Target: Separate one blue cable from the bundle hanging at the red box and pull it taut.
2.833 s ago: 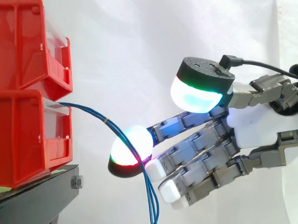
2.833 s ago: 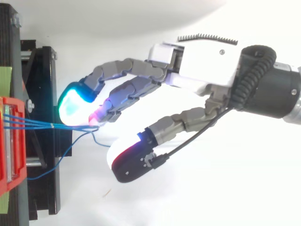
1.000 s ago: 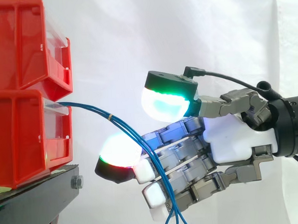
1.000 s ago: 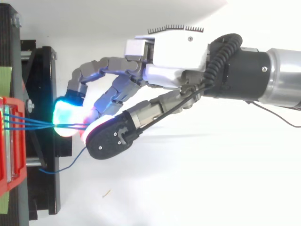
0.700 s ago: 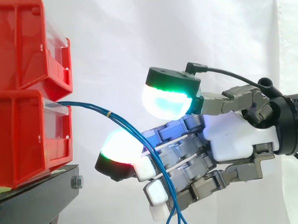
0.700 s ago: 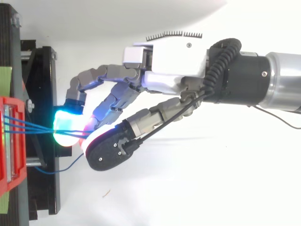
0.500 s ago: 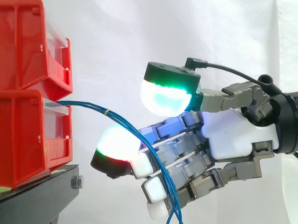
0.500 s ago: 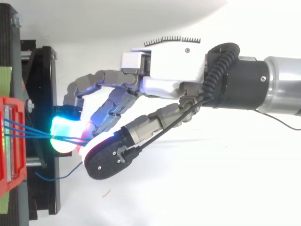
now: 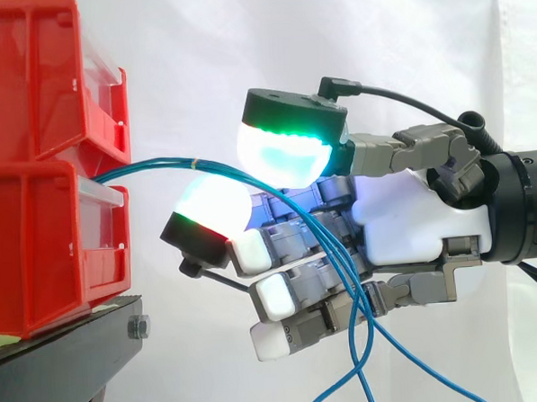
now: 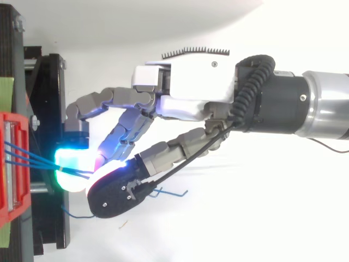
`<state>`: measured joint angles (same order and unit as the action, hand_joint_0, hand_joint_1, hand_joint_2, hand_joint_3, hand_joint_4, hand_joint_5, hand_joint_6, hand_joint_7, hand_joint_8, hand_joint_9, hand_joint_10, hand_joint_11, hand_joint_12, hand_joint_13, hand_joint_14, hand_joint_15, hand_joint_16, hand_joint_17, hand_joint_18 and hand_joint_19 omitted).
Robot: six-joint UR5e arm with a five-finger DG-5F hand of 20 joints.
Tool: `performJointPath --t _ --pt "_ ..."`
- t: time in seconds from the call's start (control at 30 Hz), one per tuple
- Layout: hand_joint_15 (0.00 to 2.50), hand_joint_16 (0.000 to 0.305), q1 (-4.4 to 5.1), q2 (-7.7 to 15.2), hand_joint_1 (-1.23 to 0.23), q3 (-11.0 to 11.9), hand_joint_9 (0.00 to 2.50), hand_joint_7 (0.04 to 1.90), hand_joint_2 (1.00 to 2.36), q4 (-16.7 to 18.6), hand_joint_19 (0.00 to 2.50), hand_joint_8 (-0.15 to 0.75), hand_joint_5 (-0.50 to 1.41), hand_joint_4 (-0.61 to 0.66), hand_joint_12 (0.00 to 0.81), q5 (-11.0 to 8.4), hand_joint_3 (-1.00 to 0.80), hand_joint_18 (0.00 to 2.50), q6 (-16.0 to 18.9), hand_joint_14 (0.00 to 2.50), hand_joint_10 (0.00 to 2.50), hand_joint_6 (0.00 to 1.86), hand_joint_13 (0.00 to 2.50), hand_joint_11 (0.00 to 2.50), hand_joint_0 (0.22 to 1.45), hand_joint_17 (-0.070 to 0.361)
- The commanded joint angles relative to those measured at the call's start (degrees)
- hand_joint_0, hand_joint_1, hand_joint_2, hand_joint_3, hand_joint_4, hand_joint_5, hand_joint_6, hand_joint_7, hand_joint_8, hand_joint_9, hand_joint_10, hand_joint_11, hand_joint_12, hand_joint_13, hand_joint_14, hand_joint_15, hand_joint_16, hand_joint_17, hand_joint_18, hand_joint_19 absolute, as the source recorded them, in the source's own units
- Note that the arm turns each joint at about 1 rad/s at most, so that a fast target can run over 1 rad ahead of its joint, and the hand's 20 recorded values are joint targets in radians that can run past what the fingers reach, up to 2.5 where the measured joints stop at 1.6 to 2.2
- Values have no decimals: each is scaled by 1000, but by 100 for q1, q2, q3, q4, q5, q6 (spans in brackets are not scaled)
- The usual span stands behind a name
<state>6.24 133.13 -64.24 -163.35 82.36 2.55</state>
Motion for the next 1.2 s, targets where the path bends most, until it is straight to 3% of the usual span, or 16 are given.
performJointPath --t 0.0,0.27,0.3,0.57,0.73,0.9,1.17 --pt "494 35 17 3 -756 -9 968 1184 1010 -4 477 257 -118 86 307 -1 -322 742 0 18 16 593 954 463 635 79" --pt "513 34 17 3 -664 -27 1056 1026 1006 5 512 273 -131 96 307 -1 -412 810 0 20 14 728 1012 520 601 77" --pt "526 34 17 3 -644 -141 1063 1022 1006 31 521 274 -129 94 311 8 -414 818 9 20 16 740 1031 523 602 77" --pt "516 40 26 3 -560 -264 1090 1000 1010 163 520 311 -127 115 342 -1 -248 888 0 19 16 747 1063 523 613 91" --pt "518 44 26 3 -784 -255 1052 938 1008 154 481 311 -153 137 352 -1 -133 913 -9 17 14 771 1061 571 638 99" --pt "544 42 26 3 -800 -264 1023 850 1010 146 507 289 -180 157 342 -1 -175 889 -53 18 18 827 1040 674 655 93" --pt "549 37 35 3 -863 -255 1020 885 1007 163 529 277 -189 137 322 -1 -388 873 -62 21 20 860 1015 721 636 84"
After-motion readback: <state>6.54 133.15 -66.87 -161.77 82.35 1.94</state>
